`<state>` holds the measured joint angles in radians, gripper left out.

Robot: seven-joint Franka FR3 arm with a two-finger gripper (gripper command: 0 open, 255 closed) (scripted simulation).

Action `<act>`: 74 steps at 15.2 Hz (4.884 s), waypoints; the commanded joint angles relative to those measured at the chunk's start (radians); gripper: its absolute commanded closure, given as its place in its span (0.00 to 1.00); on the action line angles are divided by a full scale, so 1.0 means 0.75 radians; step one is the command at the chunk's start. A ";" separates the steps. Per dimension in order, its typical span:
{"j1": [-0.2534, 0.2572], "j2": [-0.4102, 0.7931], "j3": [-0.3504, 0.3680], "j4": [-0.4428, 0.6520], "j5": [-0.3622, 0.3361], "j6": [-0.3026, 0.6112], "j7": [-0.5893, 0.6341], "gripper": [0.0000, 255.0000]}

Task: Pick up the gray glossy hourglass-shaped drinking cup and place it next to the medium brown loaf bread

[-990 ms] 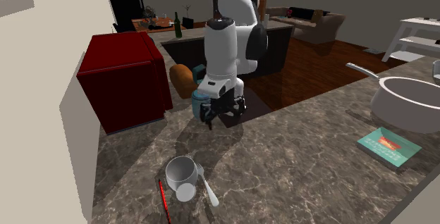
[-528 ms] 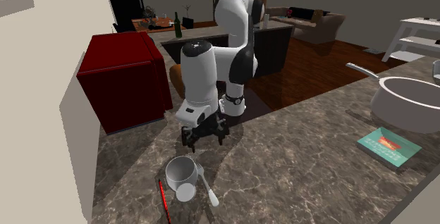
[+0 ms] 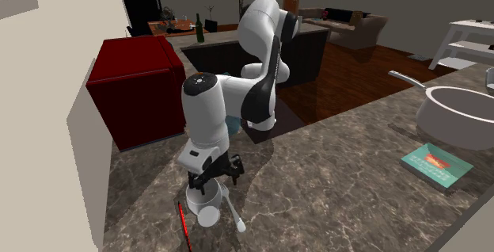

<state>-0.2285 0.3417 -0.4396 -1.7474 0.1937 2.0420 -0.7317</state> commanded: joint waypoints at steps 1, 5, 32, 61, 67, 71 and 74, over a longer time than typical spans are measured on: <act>-0.002 0.015 0.004 -0.018 0.009 0.032 -0.007 0.00; -0.004 0.033 0.009 -0.040 0.020 0.070 -0.014 0.00; 0.004 -0.032 -0.007 0.055 -0.019 -0.083 0.015 1.00; -0.029 -0.051 -0.027 0.553 -0.042 -0.596 0.051 1.00; -0.016 -0.156 -0.041 0.482 -0.085 -0.621 0.043 1.00; 0.010 -0.387 -0.057 0.205 -0.188 -0.551 0.038 1.00; 0.008 -0.547 -0.062 0.035 -0.262 -0.522 0.038 1.00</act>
<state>-0.2243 -0.0127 -0.4861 -1.6646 0.0230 1.6423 -0.7065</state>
